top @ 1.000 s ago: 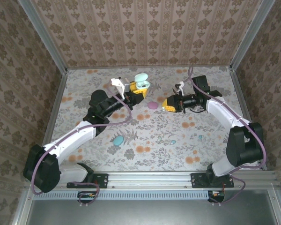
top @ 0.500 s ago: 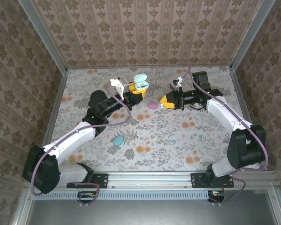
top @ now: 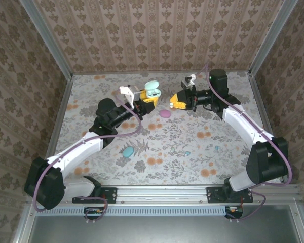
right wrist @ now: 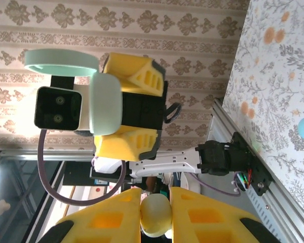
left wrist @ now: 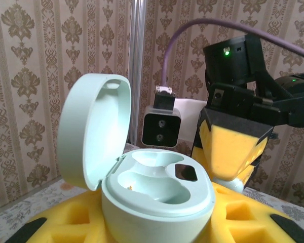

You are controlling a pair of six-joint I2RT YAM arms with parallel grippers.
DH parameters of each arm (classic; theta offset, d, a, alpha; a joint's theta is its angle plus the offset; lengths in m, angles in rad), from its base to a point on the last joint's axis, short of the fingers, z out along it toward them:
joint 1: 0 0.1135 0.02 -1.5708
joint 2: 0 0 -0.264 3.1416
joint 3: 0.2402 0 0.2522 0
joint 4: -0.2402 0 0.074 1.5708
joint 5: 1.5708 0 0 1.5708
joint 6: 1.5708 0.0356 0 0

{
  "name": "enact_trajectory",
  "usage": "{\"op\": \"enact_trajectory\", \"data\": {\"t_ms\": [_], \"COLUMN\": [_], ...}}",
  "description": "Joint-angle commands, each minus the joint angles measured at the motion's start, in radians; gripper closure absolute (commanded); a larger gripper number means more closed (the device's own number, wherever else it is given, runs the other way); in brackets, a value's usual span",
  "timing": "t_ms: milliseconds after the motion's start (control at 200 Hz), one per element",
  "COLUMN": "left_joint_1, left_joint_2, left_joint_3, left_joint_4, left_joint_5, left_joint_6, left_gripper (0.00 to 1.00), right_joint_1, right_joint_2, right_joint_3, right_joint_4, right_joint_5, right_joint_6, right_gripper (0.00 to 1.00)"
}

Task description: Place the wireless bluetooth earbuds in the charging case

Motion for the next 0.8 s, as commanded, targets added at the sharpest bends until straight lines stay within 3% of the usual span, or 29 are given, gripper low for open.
{"op": "enact_trajectory", "data": {"t_ms": [0,145,795], "left_joint_1": [0.009,0.018,0.097], "left_joint_2": [-0.037,-0.050,-0.063], "left_joint_3": [-0.018,-0.041,-0.057], "left_joint_4": [0.033,0.061,0.091], "left_joint_5": [0.004,-0.001,0.104], "left_joint_6": [0.005,0.008,-0.025], "left_gripper": [0.66,0.66,0.66], "right_joint_1": [0.035,0.060,0.080], "right_joint_2": [-0.016,0.009,0.036], "right_joint_3": [0.053,0.140,0.194], "right_joint_4": [-0.062,-0.263,-0.337], "right_joint_5": [-0.043,-0.054,-0.013], "right_joint_6": [-0.045,-0.163,-0.171], "right_gripper": [0.79,0.79,0.81]}}
